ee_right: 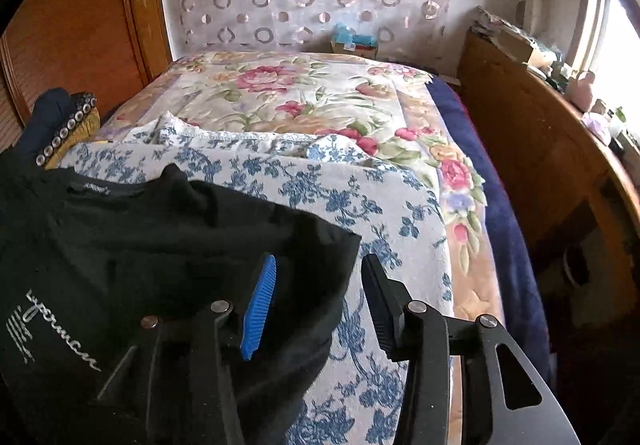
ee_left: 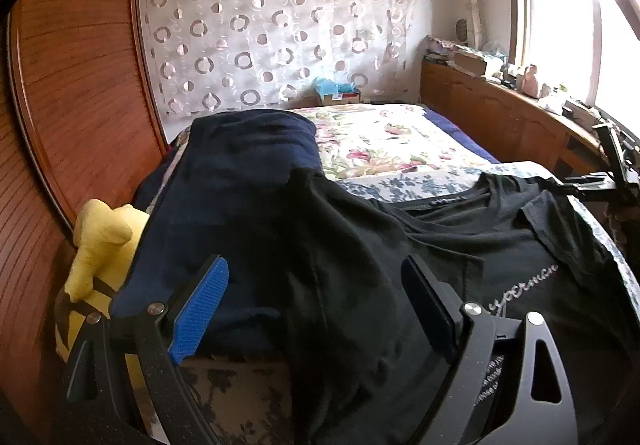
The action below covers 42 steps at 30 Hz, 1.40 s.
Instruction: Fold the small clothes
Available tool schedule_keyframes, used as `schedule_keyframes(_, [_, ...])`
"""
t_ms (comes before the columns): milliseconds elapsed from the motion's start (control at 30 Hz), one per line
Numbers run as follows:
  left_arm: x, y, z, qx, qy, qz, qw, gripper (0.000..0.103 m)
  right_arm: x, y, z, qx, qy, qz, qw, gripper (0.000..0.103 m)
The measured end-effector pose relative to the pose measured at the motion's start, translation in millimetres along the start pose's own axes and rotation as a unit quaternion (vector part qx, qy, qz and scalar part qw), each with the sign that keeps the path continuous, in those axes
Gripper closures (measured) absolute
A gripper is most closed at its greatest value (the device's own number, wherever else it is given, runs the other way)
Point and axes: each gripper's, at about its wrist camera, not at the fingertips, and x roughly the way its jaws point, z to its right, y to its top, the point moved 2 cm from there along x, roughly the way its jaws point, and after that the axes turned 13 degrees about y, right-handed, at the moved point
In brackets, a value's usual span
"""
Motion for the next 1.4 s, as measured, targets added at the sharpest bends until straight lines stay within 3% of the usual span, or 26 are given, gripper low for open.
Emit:
schedule_keyframes(233, [12, 9, 1, 0.018, 0.014, -0.002, 0.9997, 0.015, 1, -14, 19, 0.008, 0.013, -0.026, 1.0, 0.054])
schedule_keyframes(533, [23, 24, 1, 0.028, 0.012, -0.004, 0.9995, 0.037, -1, -20, 26, 0.011, 0.024, 0.008, 1.0, 0.05])
schedule_keyframes(767, [42, 32, -3, 0.02, 0.001, -0.034, 0.9992, 0.038, 4, -26, 20, 0.011, 0.02, 0.007, 1.0, 0.049])
schedule_keyframes(867, [45, 33, -3, 0.017, -0.014, -0.041, 0.9989, 0.058, 5, -25, 19, 0.01, 0.016, 0.006, 1.0, 0.047])
schedule_keyframes(1033, [48, 33, 1, 0.015, -0.027, -0.047, 0.9984, 0.062, 5, -24, 21, 0.01, 0.012, 0.009, 1.0, 0.045])
schedule_keyframes(1100, [49, 31, 5, 0.018, -0.038, -0.053, 0.9977, 0.072, 5, -24, 22, 0.01, 0.012, 0.009, 1.0, 0.045])
schedule_keyframes(1133, [49, 30, 6, 0.02, -0.044, -0.055, 0.9973, 0.088, 5, -24, 22, 0.01, 0.012, 0.009, 1.0, 0.045])
schedule_keyframes(1167, [47, 30, 7, 0.02, -0.047, -0.053, 0.9973, 0.095, 5, -24, 21, 0.009, 0.011, 0.009, 1.0, 0.045])
schedule_keyframes(1200, [42, 30, 7, 0.018, -0.043, -0.043, 0.998, 0.095, 4, -24, 21, 0.008, 0.009, 0.009, 1.0, 0.045])
schedule_keyframes(1233, [34, 30, 7, 0.016, -0.042, -0.029, 0.9986, 0.095, 3, -24, 21, 0.008, 0.005, 0.011, 1.0, 0.047])
schedule_keyframes(1267, [25, 31, 8, 0.014, -0.051, -0.019, 0.9984, 0.095, 2, -25, 19, 0.009, 0.007, 0.013, 1.0, 0.073])
schedule_keyframes(1300, [14, 30, 10, 0.015, -0.06, -0.012, 0.998, 0.095, -1, -24, 14, 0.007, 0.03, 0.013, 0.999, 0.088])
schedule_keyframes(1333, [5, 30, 12, 0.017, -0.062, -0.004, 0.9979, 0.095, -6, -23, 5, -0.01, 0.036, 0.019, 0.999, 0.097])
schedule_keyframes(1400, [-14, 29, 13, 0.019, -0.07, 0.012, 0.9973, 0.095, -24, -20, -10, -0.04, 0.036, 0.044, 0.998, 0.097])
